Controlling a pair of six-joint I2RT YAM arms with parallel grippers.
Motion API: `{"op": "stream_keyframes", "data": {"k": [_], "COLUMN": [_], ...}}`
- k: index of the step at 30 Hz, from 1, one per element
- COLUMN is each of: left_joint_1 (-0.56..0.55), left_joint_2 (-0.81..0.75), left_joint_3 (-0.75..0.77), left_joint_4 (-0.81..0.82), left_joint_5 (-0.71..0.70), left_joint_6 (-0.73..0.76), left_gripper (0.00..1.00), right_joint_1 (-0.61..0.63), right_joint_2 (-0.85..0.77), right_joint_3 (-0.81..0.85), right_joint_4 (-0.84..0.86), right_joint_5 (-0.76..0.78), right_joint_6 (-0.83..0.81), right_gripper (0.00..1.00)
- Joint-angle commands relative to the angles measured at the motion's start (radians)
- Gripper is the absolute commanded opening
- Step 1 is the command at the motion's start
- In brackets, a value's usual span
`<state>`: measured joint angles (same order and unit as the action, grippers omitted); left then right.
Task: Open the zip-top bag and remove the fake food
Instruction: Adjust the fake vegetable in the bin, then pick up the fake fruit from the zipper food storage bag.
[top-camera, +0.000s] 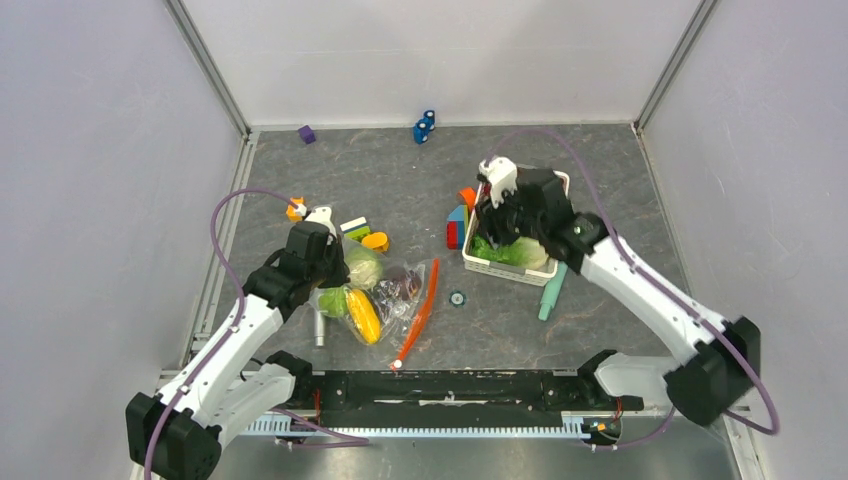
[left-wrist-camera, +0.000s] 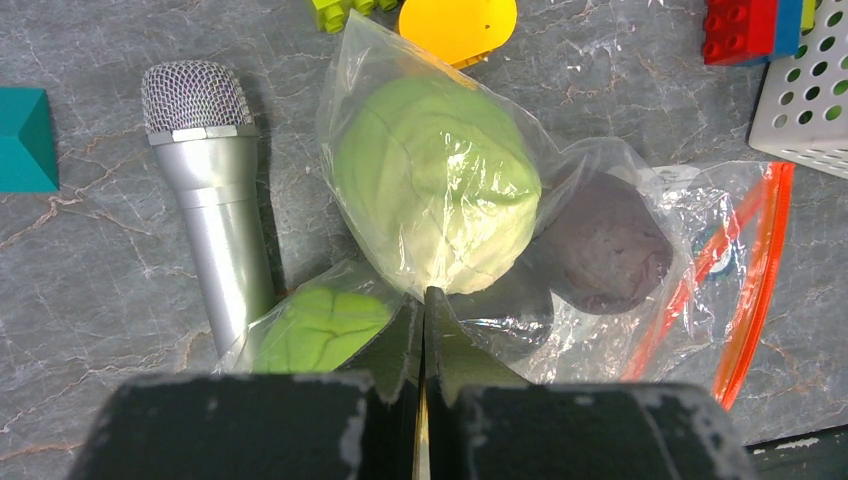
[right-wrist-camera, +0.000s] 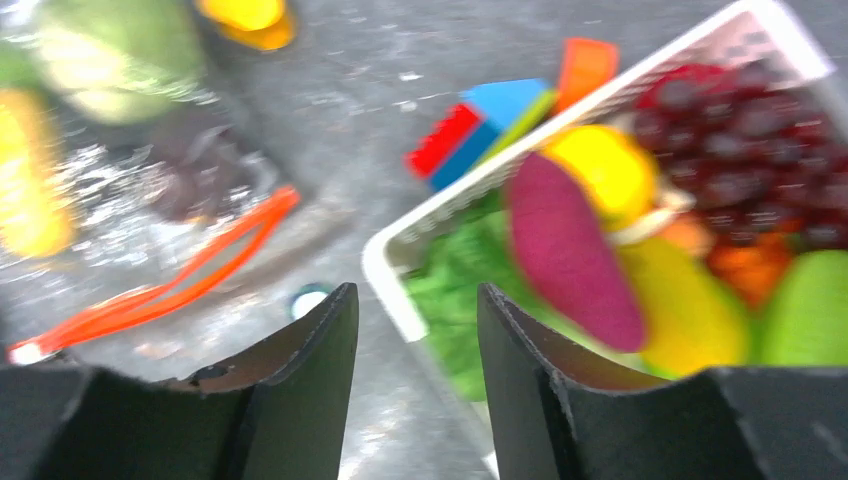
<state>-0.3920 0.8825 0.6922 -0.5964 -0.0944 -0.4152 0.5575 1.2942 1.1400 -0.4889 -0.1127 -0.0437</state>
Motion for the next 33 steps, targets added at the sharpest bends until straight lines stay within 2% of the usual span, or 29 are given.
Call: {"op": "stream_keyframes", "data": {"k": [1,7,12,19,33], "left_joint_1": [0.007,0.007,0.006,0.006,0.006], "left_joint_2": [0.008,0.034,0.067,0.081,0.1], "left_joint_3": [0.026,0.029,0.036,0.036,0.043], "left_joint_4": [0.019,0.006,-0.015,-0.022,-0.033], "left_joint_5": [0.014,0.007,-0.031,-0.043,-0.051], "left_joint_6": [0.038,0.035,0.029,0.018,0.024], "left_gripper": [0.02,0.02,0.02,0.02,0.03], "right_joint_1": [0.109,0.233,0.282,0.355,0.431], "right_joint_2": [-0.134,-0.259,-0.263,-0.148,0.051], "right_joint_3": [-0.214,-0.516,-0.658,-0.707,-0.692], "right_joint_4": [0.246,0.524,0.731,0.906,1.04], "right_joint_5": [-0.08,-0.042,-0.034,-0.012,0.107], "right_joint_6": [0.205,0.432,0.571,0.652,0.699], "right_gripper": [0.49,0.33,0.3,0.26,0.23]}}
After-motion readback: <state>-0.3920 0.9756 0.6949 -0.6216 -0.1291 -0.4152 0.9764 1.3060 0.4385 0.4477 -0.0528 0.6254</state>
